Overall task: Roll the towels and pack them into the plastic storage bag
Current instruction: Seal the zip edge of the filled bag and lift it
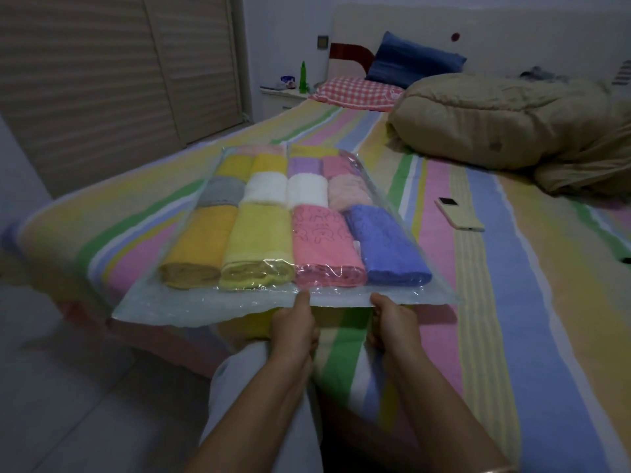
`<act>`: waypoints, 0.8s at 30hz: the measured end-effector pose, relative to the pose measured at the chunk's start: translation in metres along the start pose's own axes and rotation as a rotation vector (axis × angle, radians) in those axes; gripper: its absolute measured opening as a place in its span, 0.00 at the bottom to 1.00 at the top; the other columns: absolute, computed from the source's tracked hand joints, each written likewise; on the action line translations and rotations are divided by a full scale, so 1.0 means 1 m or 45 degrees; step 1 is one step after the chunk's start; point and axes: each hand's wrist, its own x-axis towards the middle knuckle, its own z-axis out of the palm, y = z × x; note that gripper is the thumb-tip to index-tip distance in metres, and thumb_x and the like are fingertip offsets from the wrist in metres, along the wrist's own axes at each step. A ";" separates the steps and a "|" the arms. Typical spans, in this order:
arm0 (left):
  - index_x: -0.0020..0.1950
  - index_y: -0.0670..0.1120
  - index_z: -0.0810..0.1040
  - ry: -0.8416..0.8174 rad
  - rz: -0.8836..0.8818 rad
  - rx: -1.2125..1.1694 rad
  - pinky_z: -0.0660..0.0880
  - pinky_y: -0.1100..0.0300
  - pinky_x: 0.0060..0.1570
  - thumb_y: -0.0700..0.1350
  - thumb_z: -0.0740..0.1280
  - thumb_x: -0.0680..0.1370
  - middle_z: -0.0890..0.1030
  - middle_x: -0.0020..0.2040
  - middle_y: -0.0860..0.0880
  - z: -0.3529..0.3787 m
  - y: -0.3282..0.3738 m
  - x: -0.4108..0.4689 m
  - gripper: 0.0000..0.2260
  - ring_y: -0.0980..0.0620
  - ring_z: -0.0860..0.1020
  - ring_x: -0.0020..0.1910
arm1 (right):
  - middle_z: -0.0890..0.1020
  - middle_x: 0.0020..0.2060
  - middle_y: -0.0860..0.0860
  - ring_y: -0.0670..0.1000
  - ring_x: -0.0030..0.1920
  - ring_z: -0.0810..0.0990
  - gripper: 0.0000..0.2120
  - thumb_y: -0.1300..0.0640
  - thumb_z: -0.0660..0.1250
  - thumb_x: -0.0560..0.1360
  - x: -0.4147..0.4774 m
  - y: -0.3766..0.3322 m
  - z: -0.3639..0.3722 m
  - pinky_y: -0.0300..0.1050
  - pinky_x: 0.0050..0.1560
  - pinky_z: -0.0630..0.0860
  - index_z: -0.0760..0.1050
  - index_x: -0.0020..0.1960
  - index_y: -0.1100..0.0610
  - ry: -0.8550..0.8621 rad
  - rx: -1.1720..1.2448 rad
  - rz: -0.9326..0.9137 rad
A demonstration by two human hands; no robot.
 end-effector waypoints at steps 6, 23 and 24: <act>0.31 0.49 0.58 -0.039 -0.031 -0.076 0.52 0.73 0.19 0.46 0.61 0.80 0.56 0.17 0.55 -0.024 0.013 0.001 0.19 0.58 0.55 0.13 | 0.63 0.16 0.48 0.48 0.17 0.61 0.20 0.58 0.66 0.74 0.001 0.003 0.000 0.41 0.25 0.59 0.63 0.26 0.54 0.066 -0.027 -0.006; 0.24 0.48 0.62 -0.064 -0.153 -0.075 0.54 0.73 0.19 0.48 0.61 0.80 0.60 0.16 0.54 -0.036 0.025 0.001 0.23 0.58 0.57 0.13 | 0.78 0.26 0.55 0.55 0.31 0.78 0.16 0.53 0.67 0.72 -0.045 0.025 0.098 0.47 0.35 0.74 0.73 0.28 0.59 -0.158 -0.125 0.067; 0.25 0.48 0.60 -0.080 -0.170 -0.086 0.53 0.73 0.19 0.48 0.60 0.80 0.58 0.16 0.54 -0.038 0.027 0.002 0.23 0.58 0.56 0.13 | 0.77 0.26 0.55 0.55 0.30 0.77 0.14 0.53 0.66 0.71 -0.044 0.024 0.098 0.47 0.33 0.73 0.73 0.29 0.58 -0.162 -0.088 0.089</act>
